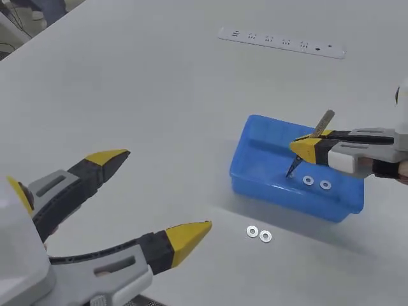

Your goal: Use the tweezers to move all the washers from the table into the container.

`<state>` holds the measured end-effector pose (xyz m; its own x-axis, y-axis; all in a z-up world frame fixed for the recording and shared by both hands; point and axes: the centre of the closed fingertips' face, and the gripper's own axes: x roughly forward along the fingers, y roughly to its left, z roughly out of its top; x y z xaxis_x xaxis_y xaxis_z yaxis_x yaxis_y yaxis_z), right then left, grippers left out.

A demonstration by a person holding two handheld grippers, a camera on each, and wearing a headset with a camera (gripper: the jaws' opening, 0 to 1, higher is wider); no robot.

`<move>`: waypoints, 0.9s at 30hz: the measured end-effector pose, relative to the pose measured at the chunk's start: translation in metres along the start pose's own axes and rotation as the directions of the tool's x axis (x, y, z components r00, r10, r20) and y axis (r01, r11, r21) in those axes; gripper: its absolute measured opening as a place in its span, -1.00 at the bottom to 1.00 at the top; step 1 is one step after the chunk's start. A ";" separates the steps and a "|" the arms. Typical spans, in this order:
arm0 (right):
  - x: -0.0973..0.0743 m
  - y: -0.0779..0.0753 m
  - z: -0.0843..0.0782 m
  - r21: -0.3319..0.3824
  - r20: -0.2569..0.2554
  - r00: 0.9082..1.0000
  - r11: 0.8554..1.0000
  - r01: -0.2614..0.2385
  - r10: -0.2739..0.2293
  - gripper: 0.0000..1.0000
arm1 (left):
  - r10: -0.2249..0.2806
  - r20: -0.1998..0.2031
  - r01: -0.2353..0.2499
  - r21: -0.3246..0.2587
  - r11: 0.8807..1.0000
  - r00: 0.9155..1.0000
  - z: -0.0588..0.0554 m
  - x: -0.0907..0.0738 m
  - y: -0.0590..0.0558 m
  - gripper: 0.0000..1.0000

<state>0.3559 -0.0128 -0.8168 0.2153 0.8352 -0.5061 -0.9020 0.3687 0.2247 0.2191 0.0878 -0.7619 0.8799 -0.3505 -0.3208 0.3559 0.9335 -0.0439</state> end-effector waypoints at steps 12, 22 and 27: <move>0.000 0.004 -0.003 -0.064 -0.014 1.000 0.998 -0.005 0.004 -0.92 | 0.002 -0.001 -0.002 0.002 1.000 1.000 -0.001 0.000 0.001 0.55; -0.024 0.014 0.017 -0.075 0.072 0.997 0.997 0.007 -0.002 -0.92 | 0.003 0.002 -0.003 0.002 1.000 1.000 0.000 0.000 0.001 0.55; -0.036 0.027 0.027 -0.071 0.116 0.993 0.997 -0.005 0.013 -0.93 | 0.001 0.000 -0.001 0.003 1.000 1.000 0.000 0.000 0.001 0.55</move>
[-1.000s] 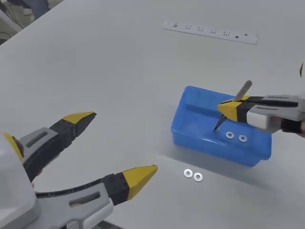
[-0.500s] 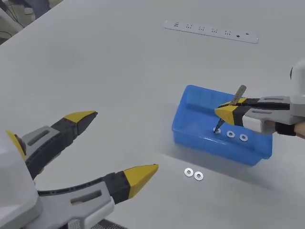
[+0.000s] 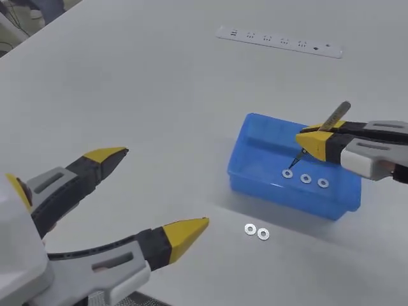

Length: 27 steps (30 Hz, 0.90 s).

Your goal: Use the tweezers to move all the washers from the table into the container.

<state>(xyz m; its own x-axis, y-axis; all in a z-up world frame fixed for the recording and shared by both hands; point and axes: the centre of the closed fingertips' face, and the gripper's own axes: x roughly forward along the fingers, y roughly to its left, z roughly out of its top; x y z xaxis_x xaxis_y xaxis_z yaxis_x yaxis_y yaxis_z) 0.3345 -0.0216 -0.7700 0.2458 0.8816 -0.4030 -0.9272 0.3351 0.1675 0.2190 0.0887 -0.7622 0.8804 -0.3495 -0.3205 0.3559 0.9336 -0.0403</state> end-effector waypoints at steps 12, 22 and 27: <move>0.000 0.037 -0.005 0.025 0.030 0.994 0.994 -0.107 0.107 -0.93 | -0.004 -0.001 0.004 0.002 1.000 1.000 -0.001 0.000 0.000 0.53; 0.010 0.060 -0.034 0.113 -0.028 0.980 0.975 -0.190 0.195 -0.93 | 0.003 0.003 -0.003 0.002 1.000 1.000 0.000 0.000 0.002 0.53; 0.013 0.060 -0.048 0.133 -0.063 0.978 0.973 -0.188 0.197 -0.93 | 0.004 0.003 -0.004 0.001 1.000 1.000 0.000 -0.001 0.002 0.52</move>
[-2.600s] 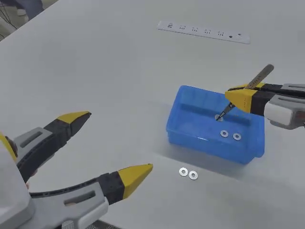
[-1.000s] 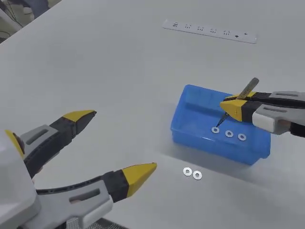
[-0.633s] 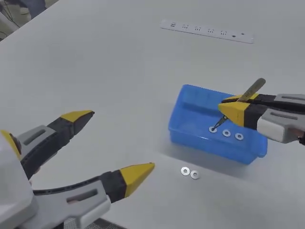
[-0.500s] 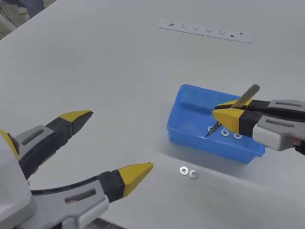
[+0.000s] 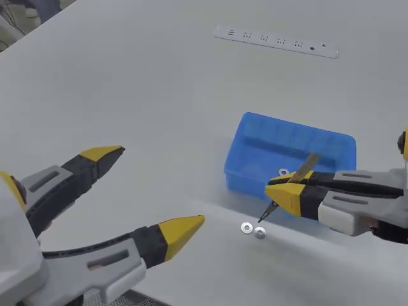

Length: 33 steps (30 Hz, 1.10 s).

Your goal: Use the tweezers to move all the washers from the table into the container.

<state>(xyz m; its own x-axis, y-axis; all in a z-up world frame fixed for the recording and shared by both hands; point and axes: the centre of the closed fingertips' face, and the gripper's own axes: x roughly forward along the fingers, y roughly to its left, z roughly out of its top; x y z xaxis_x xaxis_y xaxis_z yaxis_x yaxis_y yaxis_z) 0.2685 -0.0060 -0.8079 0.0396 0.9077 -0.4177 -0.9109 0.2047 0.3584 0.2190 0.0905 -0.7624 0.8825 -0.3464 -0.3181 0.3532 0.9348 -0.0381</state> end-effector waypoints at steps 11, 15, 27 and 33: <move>0.006 0.004 -0.014 0.001 -0.046 0.999 1.000 -0.012 0.012 -0.92 | -0.001 -0.003 0.001 0.003 1.000 1.000 0.000 0.000 -0.001 0.51; 0.008 0.005 -0.018 -0.025 -0.072 0.997 1.000 -0.013 0.011 -0.92 | -0.001 -0.005 0.001 0.005 1.000 1.000 -0.001 0.001 -0.001 0.51; 0.010 0.024 -0.027 -0.332 -0.164 0.986 0.941 -0.062 0.008 -0.92 | 0.001 -0.009 -0.001 0.009 1.000 1.000 -0.003 0.001 0.000 0.50; 0.012 0.031 -0.032 -0.493 -0.197 0.980 0.865 -0.088 -0.013 -0.94 | 0.003 -0.010 -0.003 0.015 1.000 1.000 -0.002 0.001 -0.001 0.49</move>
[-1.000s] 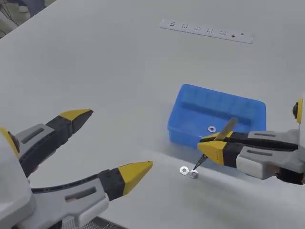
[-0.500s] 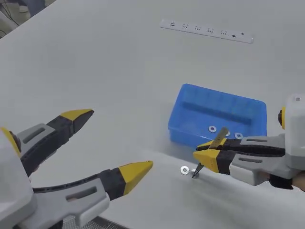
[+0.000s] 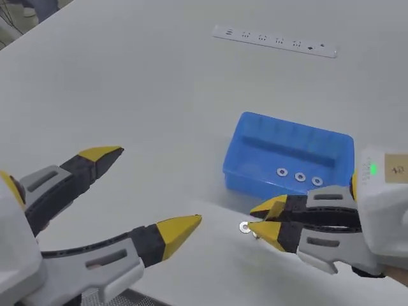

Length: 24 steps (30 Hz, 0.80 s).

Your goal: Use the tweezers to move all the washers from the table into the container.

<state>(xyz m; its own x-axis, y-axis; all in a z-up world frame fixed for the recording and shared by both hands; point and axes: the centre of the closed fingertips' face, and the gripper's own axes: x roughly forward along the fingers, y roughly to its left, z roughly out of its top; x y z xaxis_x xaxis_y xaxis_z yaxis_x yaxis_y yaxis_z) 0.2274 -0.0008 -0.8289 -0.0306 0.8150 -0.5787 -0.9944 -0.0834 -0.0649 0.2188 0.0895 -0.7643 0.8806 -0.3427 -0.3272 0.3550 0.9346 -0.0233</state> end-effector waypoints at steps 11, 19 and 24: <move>-0.005 -0.008 0.012 0.059 0.038 0.998 0.998 0.038 -0.041 -0.95 | 0.001 0.003 -0.001 -0.003 1.000 1.000 0.000 -0.001 0.002 0.49; -0.027 -0.024 0.039 0.221 0.156 0.985 0.975 0.033 -0.069 -0.95 | 0.000 0.005 0.000 -0.004 1.000 1.000 0.001 -0.001 0.002 0.48; -0.032 -0.038 0.040 0.344 0.190 0.978 0.939 0.011 -0.081 -0.95 | -0.003 0.005 0.003 -0.003 1.000 1.000 0.002 -0.001 0.001 0.48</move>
<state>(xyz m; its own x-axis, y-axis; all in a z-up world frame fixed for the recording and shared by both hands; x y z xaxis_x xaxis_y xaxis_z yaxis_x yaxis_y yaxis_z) 0.2624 -0.0008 -0.7753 0.0312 0.9132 -0.4062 -0.9687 0.1278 0.2128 0.2190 0.0903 -0.7626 0.8811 -0.3456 -0.3228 0.3563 0.9340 -0.0273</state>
